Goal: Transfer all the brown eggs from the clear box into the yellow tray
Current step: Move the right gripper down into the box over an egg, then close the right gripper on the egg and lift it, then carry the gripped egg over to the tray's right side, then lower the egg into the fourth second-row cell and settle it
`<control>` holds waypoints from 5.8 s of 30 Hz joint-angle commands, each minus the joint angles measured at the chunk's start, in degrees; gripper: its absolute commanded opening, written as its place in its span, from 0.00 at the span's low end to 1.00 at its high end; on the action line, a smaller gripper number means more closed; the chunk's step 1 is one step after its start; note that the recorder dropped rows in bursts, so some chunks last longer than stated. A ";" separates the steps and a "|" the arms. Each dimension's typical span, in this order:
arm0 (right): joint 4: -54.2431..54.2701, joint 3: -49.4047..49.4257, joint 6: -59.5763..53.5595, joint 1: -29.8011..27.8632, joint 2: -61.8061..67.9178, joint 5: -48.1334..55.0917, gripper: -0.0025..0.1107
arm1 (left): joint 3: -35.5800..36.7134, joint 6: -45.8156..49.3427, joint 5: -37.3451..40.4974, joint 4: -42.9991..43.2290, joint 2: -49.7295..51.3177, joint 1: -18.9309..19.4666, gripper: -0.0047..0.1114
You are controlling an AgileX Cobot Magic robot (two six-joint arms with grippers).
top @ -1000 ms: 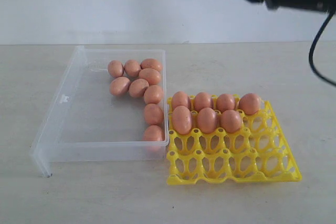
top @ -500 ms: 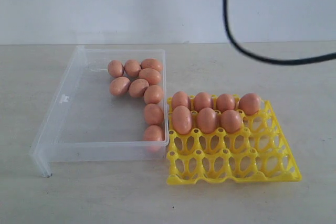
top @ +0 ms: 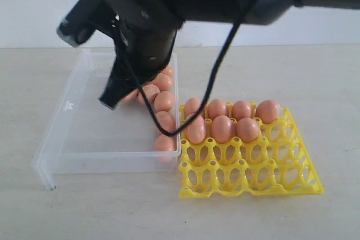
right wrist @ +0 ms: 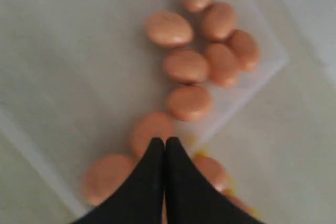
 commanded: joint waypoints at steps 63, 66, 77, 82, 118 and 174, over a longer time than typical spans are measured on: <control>11.26 -22.22 9.91 -4.78 25.28 10.21 0.02 | 0.18 -0.52 -0.96 -0.41 -0.10 -0.11 0.00; 11.20 -22.22 10.96 -2.21 21.76 4.64 0.02 | 0.18 -0.52 -0.96 -0.41 -0.10 -0.11 0.00; 3.78 -22.22 20.09 5.76 17.02 -10.37 0.02 | 0.18 -0.52 -0.96 -0.41 -0.10 -0.11 0.00; -9.11 -22.22 29.98 7.81 14.18 -14.69 0.02 | 0.18 -0.52 -0.96 -0.41 -0.10 -0.11 0.00; -55.12 50.98 81.85 -51.41 -23.65 -107.67 0.02 | 0.18 -0.52 -0.96 -0.41 -0.10 -0.11 0.00; -64.48 53.64 56.78 -59.46 -7.44 -92.70 0.02 | 0.18 -0.52 -0.96 -0.41 -0.10 -0.11 0.00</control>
